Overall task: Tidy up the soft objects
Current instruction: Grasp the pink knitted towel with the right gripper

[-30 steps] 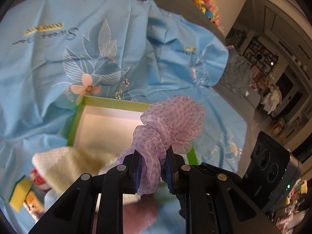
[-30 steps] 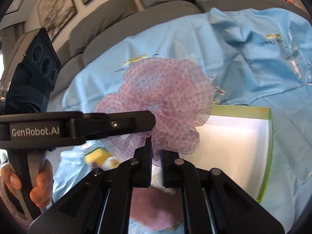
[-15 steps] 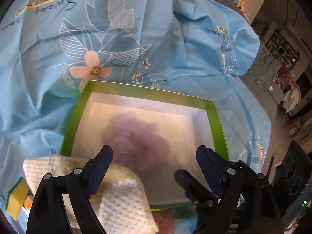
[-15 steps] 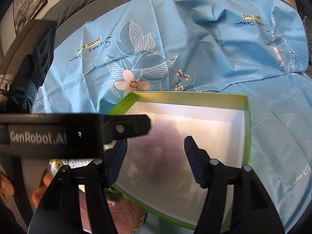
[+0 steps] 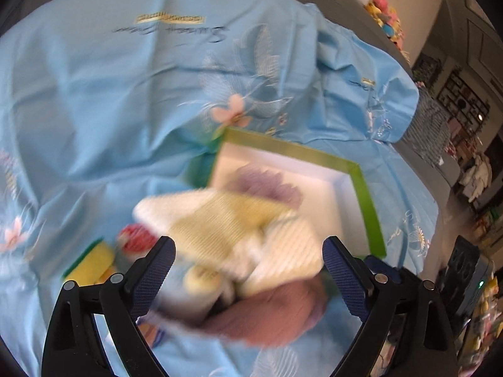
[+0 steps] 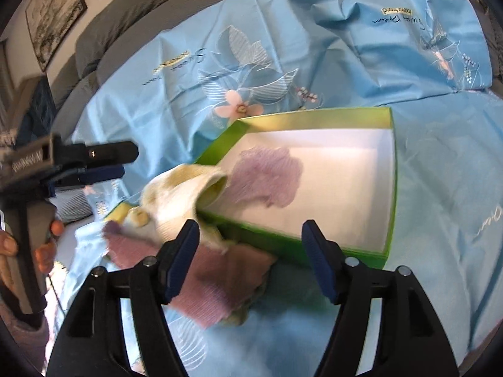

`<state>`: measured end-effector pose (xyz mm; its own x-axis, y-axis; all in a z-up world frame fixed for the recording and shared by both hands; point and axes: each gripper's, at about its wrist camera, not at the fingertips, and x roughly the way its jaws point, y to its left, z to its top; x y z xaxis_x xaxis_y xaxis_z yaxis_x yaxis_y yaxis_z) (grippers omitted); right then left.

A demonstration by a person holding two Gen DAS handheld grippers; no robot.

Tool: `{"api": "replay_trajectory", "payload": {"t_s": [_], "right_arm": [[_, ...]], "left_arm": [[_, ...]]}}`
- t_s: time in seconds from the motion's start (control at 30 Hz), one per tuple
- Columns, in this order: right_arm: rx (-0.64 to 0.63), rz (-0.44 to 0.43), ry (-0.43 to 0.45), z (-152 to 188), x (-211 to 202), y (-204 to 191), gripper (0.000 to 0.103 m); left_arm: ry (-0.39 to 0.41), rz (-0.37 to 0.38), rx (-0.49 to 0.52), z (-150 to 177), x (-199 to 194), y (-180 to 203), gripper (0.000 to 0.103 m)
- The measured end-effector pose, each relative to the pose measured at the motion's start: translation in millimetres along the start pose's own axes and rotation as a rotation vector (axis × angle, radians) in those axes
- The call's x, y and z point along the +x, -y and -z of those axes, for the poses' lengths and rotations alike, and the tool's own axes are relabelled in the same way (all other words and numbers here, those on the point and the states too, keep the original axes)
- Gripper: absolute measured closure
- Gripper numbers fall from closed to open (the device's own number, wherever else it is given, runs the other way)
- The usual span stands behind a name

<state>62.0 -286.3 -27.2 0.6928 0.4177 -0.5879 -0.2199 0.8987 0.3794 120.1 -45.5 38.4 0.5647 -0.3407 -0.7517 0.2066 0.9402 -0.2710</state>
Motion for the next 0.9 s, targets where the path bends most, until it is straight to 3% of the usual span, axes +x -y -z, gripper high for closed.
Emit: {"api": "replay_trajectory", "payload": {"t_s": [0.3, 0.43, 0.63, 0.77, 0.87, 0.9], "right_arm": [[-0.019, -0.085, -0.045, 31, -11, -29, 0.032], [-0.119, -0.046, -0.071, 46, -2, -53, 0.032], [-0.305, -0.015, -0.075, 54, 15, -82, 0.033], [-0.347, 0.017, -0.072, 52, 29, -86, 0.033], [-0.335, 0.021, -0.092, 51, 40, -83, 0.046], [-0.337, 0.025, -0.099, 52, 42, -83, 0.058]], "left_arm": [[-0.01, 0.024, -0.145, 56, -17, -50, 0.008], [-0.059, 0.119, -0.264, 73, -5, -66, 0.008], [-0.084, 0.199, -0.355, 64, 9, -66, 0.008], [-0.087, 0.262, -0.384, 55, 17, -60, 0.008], [-0.104, 0.214, -0.387, 54, 25, -57, 0.008], [-0.102, 0.213, -0.393, 55, 26, -58, 0.009]]}}
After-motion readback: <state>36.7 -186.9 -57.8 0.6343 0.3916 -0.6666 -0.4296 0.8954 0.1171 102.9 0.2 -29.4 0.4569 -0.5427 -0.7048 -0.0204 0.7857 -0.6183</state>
